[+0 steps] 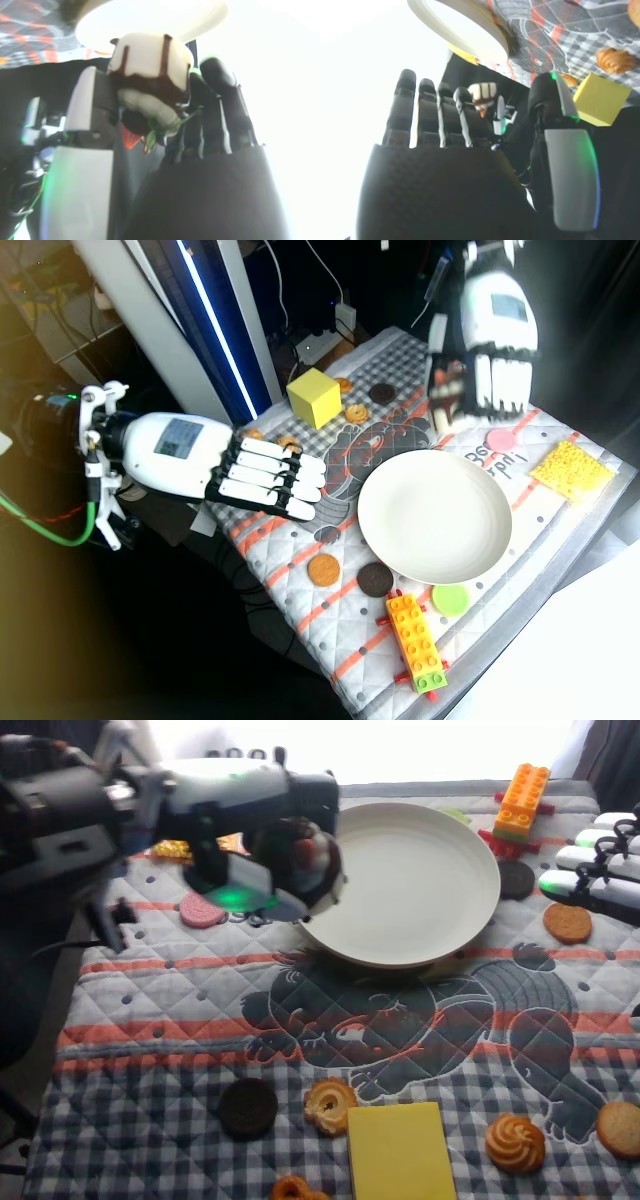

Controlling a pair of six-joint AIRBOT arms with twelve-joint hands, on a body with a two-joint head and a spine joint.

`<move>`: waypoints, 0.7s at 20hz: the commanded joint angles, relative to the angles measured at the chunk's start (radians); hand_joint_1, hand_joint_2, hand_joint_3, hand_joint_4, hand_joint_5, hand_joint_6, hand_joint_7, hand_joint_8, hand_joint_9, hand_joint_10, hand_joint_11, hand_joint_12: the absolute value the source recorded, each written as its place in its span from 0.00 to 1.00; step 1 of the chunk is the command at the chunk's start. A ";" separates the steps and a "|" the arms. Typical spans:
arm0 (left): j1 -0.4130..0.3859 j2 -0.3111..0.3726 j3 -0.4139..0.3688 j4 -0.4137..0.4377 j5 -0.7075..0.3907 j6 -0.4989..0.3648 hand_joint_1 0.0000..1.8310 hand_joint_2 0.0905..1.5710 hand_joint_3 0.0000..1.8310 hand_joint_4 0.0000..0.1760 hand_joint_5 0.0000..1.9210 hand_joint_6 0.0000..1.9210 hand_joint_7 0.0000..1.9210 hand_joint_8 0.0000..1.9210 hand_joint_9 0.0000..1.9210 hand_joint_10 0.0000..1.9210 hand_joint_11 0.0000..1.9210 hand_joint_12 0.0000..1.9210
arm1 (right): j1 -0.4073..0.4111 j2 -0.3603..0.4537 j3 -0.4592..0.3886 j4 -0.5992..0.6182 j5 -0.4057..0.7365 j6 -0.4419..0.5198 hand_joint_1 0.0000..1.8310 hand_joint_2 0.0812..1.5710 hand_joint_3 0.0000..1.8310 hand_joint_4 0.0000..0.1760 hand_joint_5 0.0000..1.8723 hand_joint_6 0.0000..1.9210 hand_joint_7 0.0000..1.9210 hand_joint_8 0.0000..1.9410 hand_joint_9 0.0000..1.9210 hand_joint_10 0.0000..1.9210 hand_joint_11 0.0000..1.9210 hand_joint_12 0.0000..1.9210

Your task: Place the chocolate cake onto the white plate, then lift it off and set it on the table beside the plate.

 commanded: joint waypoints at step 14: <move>0.001 -0.270 0.226 -0.121 -0.020 -0.004 0.69 0.82 0.00 0.00 0.07 0.77 0.30 0.83 0.22 0.86 0.25 0.97 | 0.015 -0.007 0.015 0.024 0.106 -0.004 0.37 0.76 0.00 0.00 0.00 0.00 0.00 0.00 0.00 0.00 0.00 0.00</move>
